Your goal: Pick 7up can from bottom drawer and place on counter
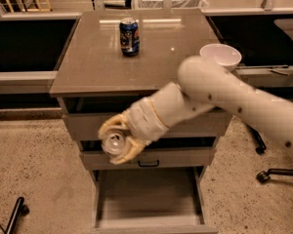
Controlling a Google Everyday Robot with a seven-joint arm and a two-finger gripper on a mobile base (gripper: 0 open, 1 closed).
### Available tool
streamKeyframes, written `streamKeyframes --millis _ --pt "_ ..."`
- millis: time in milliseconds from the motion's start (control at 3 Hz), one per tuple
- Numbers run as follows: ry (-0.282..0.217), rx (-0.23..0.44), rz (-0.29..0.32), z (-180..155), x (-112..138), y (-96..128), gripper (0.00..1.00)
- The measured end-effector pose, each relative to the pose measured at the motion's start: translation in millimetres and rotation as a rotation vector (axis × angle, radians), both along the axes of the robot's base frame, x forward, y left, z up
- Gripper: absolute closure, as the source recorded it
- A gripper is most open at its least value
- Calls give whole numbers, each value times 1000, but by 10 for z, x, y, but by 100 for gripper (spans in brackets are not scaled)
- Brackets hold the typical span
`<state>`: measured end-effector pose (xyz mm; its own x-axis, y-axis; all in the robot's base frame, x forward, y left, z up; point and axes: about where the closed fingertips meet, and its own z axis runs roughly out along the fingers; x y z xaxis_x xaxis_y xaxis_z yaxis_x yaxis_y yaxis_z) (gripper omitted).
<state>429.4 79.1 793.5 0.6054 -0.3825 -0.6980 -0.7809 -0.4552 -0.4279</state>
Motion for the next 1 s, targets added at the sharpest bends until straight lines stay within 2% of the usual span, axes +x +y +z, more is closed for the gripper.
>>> streamKeyframes --millis 333,667,1000 --pt "65 -23 -21 712 520 557 100" --pt "65 -22 -20 713 516 562 100" --pt "90 -32 -22 636 532 644 100"
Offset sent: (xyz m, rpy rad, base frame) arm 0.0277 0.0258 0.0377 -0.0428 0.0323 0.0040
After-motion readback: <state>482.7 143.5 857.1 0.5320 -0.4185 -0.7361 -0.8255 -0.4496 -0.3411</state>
